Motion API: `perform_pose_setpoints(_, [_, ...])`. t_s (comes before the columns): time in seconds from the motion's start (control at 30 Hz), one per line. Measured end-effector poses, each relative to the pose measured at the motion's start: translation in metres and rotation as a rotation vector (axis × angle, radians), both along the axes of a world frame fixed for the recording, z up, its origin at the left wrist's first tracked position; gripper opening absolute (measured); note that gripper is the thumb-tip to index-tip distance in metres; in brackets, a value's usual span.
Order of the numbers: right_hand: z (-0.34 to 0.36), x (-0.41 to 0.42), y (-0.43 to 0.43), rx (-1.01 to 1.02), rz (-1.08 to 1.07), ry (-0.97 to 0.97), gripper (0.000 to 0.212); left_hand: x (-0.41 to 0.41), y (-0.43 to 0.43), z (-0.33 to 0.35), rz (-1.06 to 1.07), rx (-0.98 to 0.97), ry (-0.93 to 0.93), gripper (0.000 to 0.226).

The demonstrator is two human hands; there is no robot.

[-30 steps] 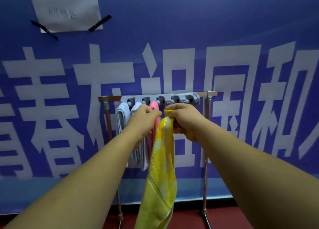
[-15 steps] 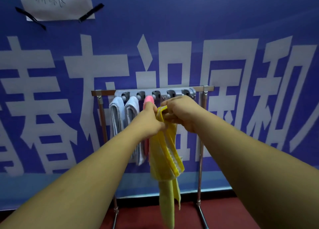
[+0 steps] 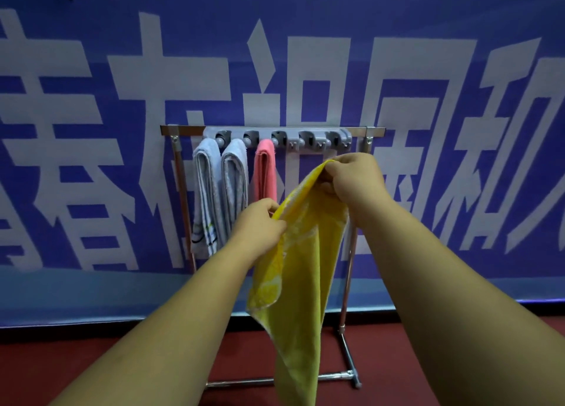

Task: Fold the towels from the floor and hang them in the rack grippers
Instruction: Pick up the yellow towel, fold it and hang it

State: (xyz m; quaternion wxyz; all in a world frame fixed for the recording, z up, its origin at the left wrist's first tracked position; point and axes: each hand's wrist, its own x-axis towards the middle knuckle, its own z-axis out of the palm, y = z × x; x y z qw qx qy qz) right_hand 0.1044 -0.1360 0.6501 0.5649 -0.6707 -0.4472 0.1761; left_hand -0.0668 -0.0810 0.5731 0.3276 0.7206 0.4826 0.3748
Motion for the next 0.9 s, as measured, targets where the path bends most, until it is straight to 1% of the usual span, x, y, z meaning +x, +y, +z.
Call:
perform_pose_setpoints(0.07, [-0.006,0.002,0.002,-0.026,-0.004,-0.011,0.026,-0.003,0.001,-0.009,-0.027,-0.04,-0.014,0.014])
perform_pose_setpoints(0.13, [-0.013,0.002,0.004,-0.04,0.0,-0.018,0.028,-0.003,0.001,-0.012,-0.069,-0.124,-0.131,0.013])
perform_pose_setpoints(0.2, [-0.019,0.002,0.008,-0.045,0.002,-0.045,0.031,-0.001,0.0,-0.014,-0.124,-0.222,-0.259,0.007])
perform_pose_setpoints(0.3, [-0.021,0.004,0.012,-0.057,-0.011,-0.067,0.032,0.001,0.0,-0.016,-0.194,-0.32,-0.341,0.019])
perform_pose_setpoints(0.37, [-0.021,0.007,0.014,-0.066,-0.029,-0.061,0.031,0.001,0.0,-0.018,-0.249,-0.314,-0.262,0.036])
perform_pose_setpoints(0.4, [-0.021,0.009,0.014,-0.059,-0.039,-0.042,0.031,0.0,0.0,-0.02,-0.269,-0.273,-0.175,0.042])
perform_pose_setpoints(0.43, [-0.023,0.011,0.015,-0.054,-0.052,-0.014,0.03,0.0,0.0,-0.022,-0.277,-0.211,-0.083,0.044])
perform_pose_setpoints(0.5, [-0.028,0.018,0.015,-0.051,-0.083,0.05,0.03,-0.002,0.002,-0.026,-0.242,-0.12,0.033,0.037])
perform_pose_setpoints(0.57, [-0.034,0.024,0.014,-0.051,-0.111,0.107,0.032,-0.003,0.003,-0.028,-0.199,-0.094,0.077,0.026])
perform_pose_setpoints(0.67, [-0.042,0.034,0.013,-0.042,-0.144,0.162,0.034,-0.009,0.008,-0.033,-0.141,-0.084,0.114,0.014])
perform_pose_setpoints(0.8, [-0.053,0.042,0.008,-0.027,-0.171,0.166,0.032,-0.018,0.011,-0.037,0.029,-0.071,0.109,0.017])
perform_pose_setpoints(0.9, [-0.06,0.045,0.007,-0.029,-0.183,0.181,0.03,-0.021,0.01,-0.041,0.091,-0.091,0.057,0.017])
